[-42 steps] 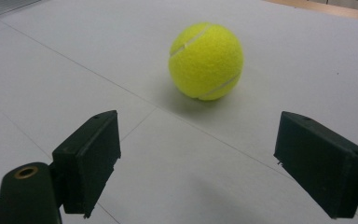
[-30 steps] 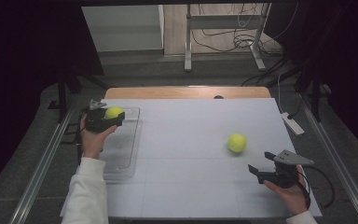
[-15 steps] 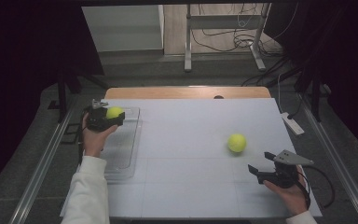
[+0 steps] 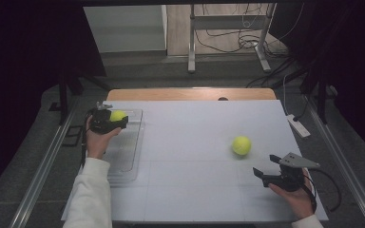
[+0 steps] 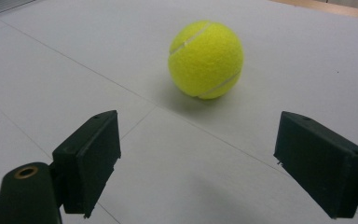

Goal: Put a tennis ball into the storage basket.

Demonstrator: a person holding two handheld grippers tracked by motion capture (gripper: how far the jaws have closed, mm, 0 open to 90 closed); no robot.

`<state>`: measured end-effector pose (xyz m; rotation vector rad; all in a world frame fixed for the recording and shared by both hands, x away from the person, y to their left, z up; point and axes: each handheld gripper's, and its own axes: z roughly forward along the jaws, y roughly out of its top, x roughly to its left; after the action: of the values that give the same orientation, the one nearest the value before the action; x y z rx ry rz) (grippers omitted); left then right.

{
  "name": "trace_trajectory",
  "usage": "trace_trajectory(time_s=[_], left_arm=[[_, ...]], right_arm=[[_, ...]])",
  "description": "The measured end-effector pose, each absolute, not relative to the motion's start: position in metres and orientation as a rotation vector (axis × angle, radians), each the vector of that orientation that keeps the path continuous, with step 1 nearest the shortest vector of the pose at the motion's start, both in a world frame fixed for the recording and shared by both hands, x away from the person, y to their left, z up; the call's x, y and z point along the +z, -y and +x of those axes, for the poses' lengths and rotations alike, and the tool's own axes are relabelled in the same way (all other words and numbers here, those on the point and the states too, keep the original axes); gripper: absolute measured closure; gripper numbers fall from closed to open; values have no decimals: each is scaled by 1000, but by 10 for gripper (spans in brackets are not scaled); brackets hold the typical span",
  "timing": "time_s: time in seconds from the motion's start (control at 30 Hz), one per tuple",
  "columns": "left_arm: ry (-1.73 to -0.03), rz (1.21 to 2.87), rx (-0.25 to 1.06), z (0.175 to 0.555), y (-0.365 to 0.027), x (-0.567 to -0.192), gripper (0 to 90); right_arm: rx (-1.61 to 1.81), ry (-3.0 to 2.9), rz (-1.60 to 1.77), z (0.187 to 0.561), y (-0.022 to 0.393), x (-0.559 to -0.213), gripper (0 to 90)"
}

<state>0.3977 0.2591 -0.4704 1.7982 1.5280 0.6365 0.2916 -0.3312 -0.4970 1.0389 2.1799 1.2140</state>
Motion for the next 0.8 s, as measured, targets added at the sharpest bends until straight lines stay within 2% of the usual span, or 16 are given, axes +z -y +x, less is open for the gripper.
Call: trace_trajectory(time_s=[0.33, 0.37, 0.43, 0.5, 0.8], left_arm=[[-1535, 1775, 644, 397, -260, -470, 260], [-1534, 1749, 646, 397, -262, -470, 250], [-1532, 1720, 638, 396, -263, -467, 158], [-1522, 1715, 643, 395, -262, -464, 124], [-1415, 1718, 574, 390, -253, -456, 127]], right_arm=[[1213, -2181, 1039, 292, 331, -497, 147], [1214, -2181, 1039, 292, 331, -497, 147], [1214, -2182, 1038, 291, 331, -497, 147], [1214, -2182, 1038, 292, 331, -497, 147], [1214, -2180, 1038, 291, 331, -497, 147]])
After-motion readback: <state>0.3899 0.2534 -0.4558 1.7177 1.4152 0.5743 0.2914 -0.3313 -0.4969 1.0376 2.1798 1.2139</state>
